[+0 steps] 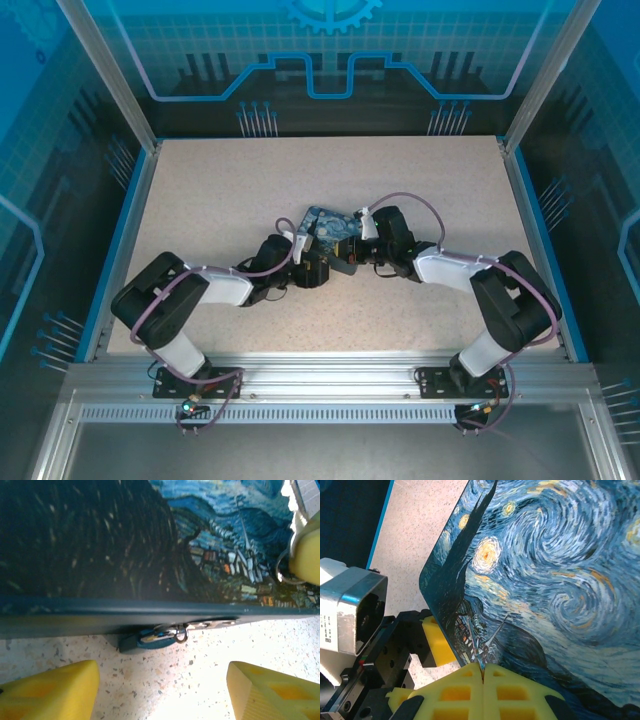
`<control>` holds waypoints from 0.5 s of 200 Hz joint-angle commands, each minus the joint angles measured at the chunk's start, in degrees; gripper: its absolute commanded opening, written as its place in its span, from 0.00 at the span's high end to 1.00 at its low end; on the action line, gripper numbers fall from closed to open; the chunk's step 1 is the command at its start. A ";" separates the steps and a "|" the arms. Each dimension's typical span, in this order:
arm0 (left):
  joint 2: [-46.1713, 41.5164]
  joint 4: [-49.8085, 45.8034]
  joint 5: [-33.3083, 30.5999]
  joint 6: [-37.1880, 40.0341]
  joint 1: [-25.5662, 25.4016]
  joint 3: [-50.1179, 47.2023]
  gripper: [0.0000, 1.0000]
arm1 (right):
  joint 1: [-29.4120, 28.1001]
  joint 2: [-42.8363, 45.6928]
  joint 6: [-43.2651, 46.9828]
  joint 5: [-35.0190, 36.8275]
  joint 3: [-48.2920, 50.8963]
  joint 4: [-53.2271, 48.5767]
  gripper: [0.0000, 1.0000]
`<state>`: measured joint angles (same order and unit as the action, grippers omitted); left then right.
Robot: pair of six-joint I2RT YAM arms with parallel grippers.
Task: Unlock the padlock with the key
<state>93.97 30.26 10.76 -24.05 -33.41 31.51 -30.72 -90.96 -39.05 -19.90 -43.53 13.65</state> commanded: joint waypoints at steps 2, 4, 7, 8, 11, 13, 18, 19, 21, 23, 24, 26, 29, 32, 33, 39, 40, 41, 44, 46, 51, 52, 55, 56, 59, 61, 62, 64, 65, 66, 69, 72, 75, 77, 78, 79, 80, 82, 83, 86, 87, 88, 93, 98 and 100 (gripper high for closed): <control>1.11 5.27 -0.75 2.60 0.48 -1.09 0.31 | -0.72 0.69 0.02 1.19 1.19 -5.12 1.00; 1.23 5.47 -0.79 2.67 0.46 -1.09 0.31 | -0.74 0.69 0.02 1.25 1.17 -5.12 1.00; 1.33 5.65 -0.79 2.69 0.49 -1.11 0.31 | -0.74 0.69 0.03 1.19 1.17 -5.12 1.00; 1.36 5.76 -0.81 2.74 0.47 -1.10 0.31 | -0.74 0.69 0.03 1.23 1.21 -5.12 1.00; 1.50 5.91 -0.78 2.75 0.51 -1.10 0.31 | -0.74 0.69 0.02 1.25 1.17 -5.12 1.00; 1.61 6.05 -0.80 2.75 0.53 -1.10 0.31 | -0.72 0.69 0.02 1.22 1.19 -5.12 1.00; 1.86 6.33 -0.82 2.85 0.46 -1.05 0.31 | -0.74 0.69 0.02 1.25 1.20 -5.12 1.00; 1.89 6.36 -0.87 2.86 0.50 -1.03 0.31 | -0.74 0.69 -0.02 1.26 1.18 -5.12 1.00; 2.00 6.47 -0.80 2.83 0.53 -1.01 0.31 | -0.74 0.69 0.01 1.27 1.13 -5.12 1.00; 2.07 6.56 -0.78 2.84 0.53 -0.97 0.31 | -0.74 0.69 0.02 1.27 1.15 -5.12 1.00; 2.12 6.61 -0.81 2.86 0.54 -0.99 0.31 | -0.74 0.69 0.02 1.22 1.16 -5.12 1.00; 2.21 6.69 -0.80 2.80 0.51 -1.00 0.31 | -0.74 0.63 0.02 1.26 1.16 -5.10 1.00; 2.41 6.87 -0.80 2.76 0.47 -0.93 0.32 | -0.74 0.61 0.00 1.23 1.16 -5.08 1.00; 2.53 6.92 -0.80 2.76 0.48 -0.92 0.32 | -0.71 0.61 0.02 1.21 1.16 -5.16 1.00; 2.57 6.96 -0.81 2.73 0.51 -0.88 0.32 | -0.68 0.61 -0.02 1.19 1.16 -5.19 1.00; 2.83 7.37 -0.77 2.58 0.46 -0.83 0.32 | -0.74 0.61 -0.06 1.33 1.24 -5.13 1.00; 2.86 7.45 -0.80 2.59 0.50 -0.83 0.32 | -0.74 0.61 -0.06 1.30 1.25 -5.13 1.00; 2.96 7.54 -0.77 2.56 0.47 -0.83 0.32 | -0.74 0.61 -0.06 1.28 1.25 -5.13 1.00; 3.17 7.72 -0.72 2.48 0.45 -0.70 0.32 | -0.70 0.61 -0.06 1.35 1.25 -5.12 1.00; 3.26 7.97 -0.63 2.44 0.45 -0.73 0.32 | -0.73 0.61 -0.06 1.35 1.25 -5.12 1.00; 3.59 8.42 -0.58 2.35 0.46 -0.70 0.32 | -0.74 0.61 -0.06 1.36 1.25 -5.12 1.00; 3.63 8.50 -0.53 2.35 0.46 -0.72 0.32 | -0.74 0.61 -0.06 1.36 1.25 -5.12 1.00; 3.81 8.72 -0.51 2.33 0.47 -0.70 0.32 | -0.74 0.61 -0.06 1.36 1.25 -5.18 1.00; 3.87 8.74 -0.54 2.34 0.46 -0.72 0.32 | -0.79 0.61 -0.06 1.36 1.25 -5.15 1.00; 4.05 9.03 -0.51 2.27 0.52 -0.68 0.32 | -0.68 0.61 -0.06 1.43 1.30 -5.20 1.00; 4.10 9.09 -0.49 2.26 0.53 -0.66 0.32 | -0.73 0.61 -0.06 1.44 1.29 -5.21 1.00; 4.19 9.19 -0.48 2.26 0.53 -0.66 0.32 | -0.74 0.61 -0.06 1.44 1.31 -5.17 1.00; 4.31 9.33 -0.44 2.19 0.47 -0.66 0.32 | -0.74 0.61 -0.06 1.44 1.27 -5.18 1.00; 4.39 9.40 -0.42 2.18 0.46 -0.66 0.32 | -0.74 0.61 -0.06 1.44 1.30 -5.20 1.00; 4.47 9.43 -0.40 2.17 0.50 -0.61 0.32 | -0.74 0.56 -0.06 1.44 1.32 -5.16 1.00; 4.57 9.58 -0.47 2.13 0.52 -0.56 0.32 | -0.74 0.53 -0.06 1.44 1.28 -5.14 1.00; 4.72 9.75 -0.39 2.06 0.49 -0.50 0.32 | -0.74 0.59 -0.06 1.44 1.33 -5.18 1.00; 4.95 9.90 -0.35 2.00 0.48 -0.48 0.32 | -0.71 0.59 -0.06 1.44 1.27 -5.15 1.00; 5.02 10.08 -0.32 1.95 0.46 -0.44 0.33 | -0.74 0.60 -0.06 1.44 1.26 -5.18 1.00; 5.10 10.08 -0.27 1.93 0.45 -0.42 0.33 | -0.74 0.60 -0.06 1.40 1.30 -5.19 1.00; 5.17 10.17 -0.20 1.92 0.49 -0.40 0.33 | -0.74 0.61 -0.06 1.38 1.28 -5.20 1.00; 5.21 10.26 -0.16 1.91 0.52 -0.40 0.33 | -0.70 0.61 -0.06 1.41 1.31 -5.21 1.00; 5.33 10.39 -0.09 1.91 0.53 -0.35 0.33 | -0.71 0.58 -0.06 1.44 1.27 -5.25 1.00; 5.38 10.45 -0.07 1.86 0.53 -0.33 0.33 | -0.73 0.60 -0.06 1.44 1.30 -5.23 1.00; 5.55 10.58 0.00 1.82 0.48 -0.30 0.33 | -0.72 0.60 -0.06 1.48 1.31 -5.19 1.00; 5.62 10.64 -0.02 1.82 0.51 -0.30 0.33 | -0.73 0.56 -0.06 1.46 1.28 -5.20 1.00; 5.70 10.71 0.01 1.77 0.48 -0.26 0.33 | -0.74 0.54 -0.06 1.45 1.31 -5.21 1.00; 5.94 11.04 0.14 1.62 0.54 -0.18 0.33 | -0.73 0.52 -0.08 1.43 1.31 -5.19 1.00; 6.25 11.27 0.28 1.54 0.48 -0.11 0.34 | -0.74 0.52 -0.06 1.43 1.25 -5.14 1.00; 6.38 11.39 0.37 1.51 0.52 -0.13 0.34 | -0.74 0.45 -0.06 1.44 1.25 -5.17 1.00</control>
<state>98.56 38.20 10.35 -23.44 -33.41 31.33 -30.72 -90.63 -39.03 -19.73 -43.53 12.91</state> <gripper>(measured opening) 0.669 0.050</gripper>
